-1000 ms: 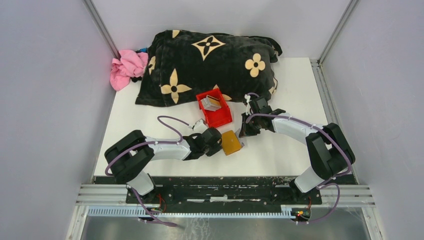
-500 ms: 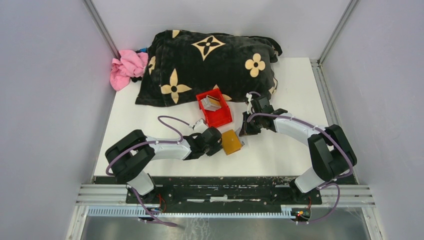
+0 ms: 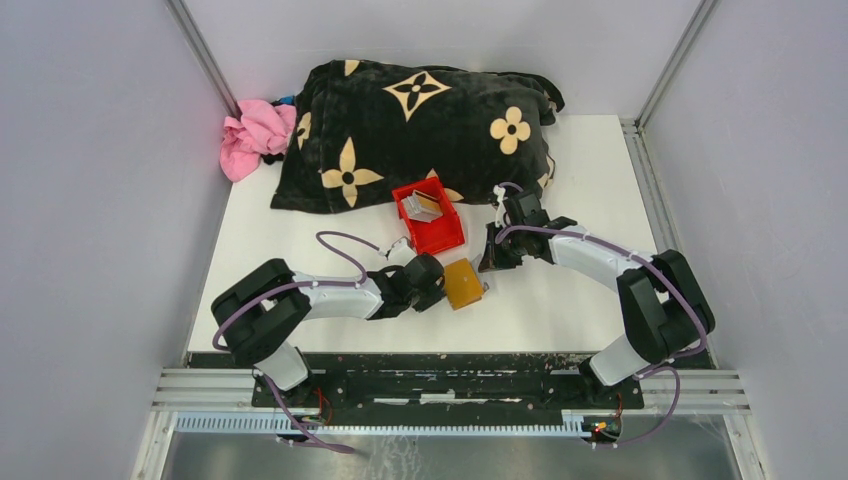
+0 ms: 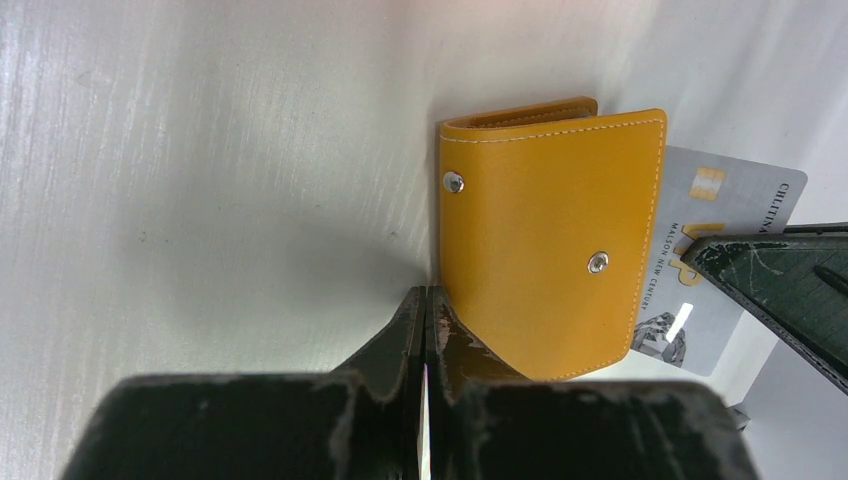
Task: Put the credit cards into the card holder
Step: Open the card holder at the center of the board.
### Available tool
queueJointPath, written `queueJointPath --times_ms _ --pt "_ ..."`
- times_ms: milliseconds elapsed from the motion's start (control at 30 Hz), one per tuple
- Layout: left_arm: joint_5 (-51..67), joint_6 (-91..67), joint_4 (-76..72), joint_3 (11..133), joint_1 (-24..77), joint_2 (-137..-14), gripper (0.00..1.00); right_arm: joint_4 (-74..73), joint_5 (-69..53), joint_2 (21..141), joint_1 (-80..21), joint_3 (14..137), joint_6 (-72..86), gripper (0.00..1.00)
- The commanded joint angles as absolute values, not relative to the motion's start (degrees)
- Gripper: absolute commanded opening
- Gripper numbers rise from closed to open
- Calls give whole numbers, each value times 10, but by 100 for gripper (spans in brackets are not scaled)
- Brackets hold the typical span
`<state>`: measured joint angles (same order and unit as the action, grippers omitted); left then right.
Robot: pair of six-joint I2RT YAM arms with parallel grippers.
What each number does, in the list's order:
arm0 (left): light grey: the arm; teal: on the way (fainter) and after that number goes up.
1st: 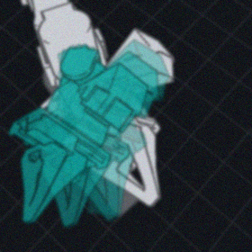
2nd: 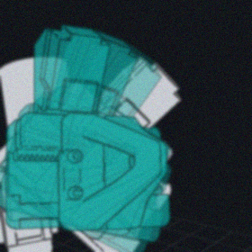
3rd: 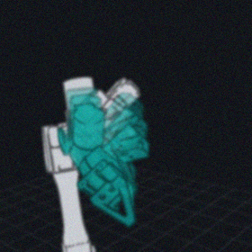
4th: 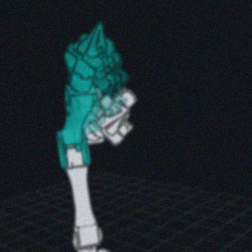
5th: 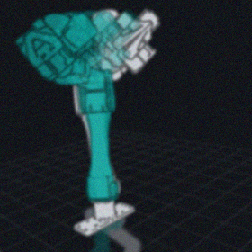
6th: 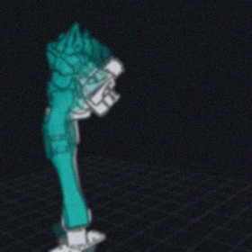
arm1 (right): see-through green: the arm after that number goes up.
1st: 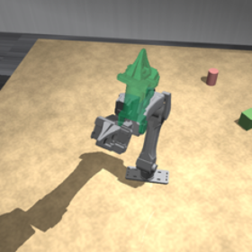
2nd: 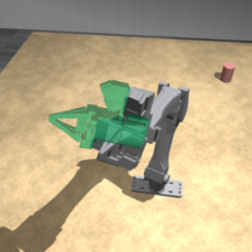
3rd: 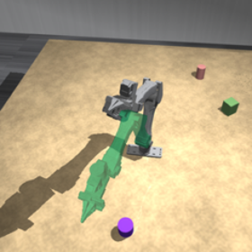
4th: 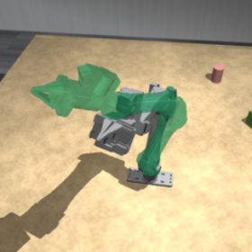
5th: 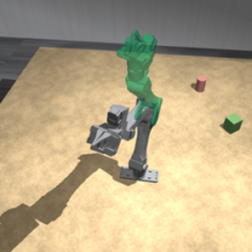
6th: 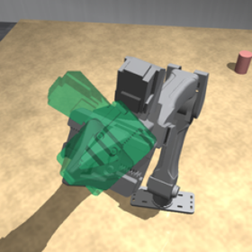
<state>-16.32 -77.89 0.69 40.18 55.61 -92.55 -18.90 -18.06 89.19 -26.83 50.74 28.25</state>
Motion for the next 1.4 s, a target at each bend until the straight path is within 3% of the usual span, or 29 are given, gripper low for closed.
queueJointPath --times_ms 0,800,1367 --pt "-159 -745 116 374 556 -967 3 -171 -197 865 -265 508 290 1" --pt "-157 -732 123 380 556 -972 3 -120 -249 877 -264 494 349 1" --pt "-122 -707 34 349 555 -972 3 -91 -260 876 -274 485 369 1"
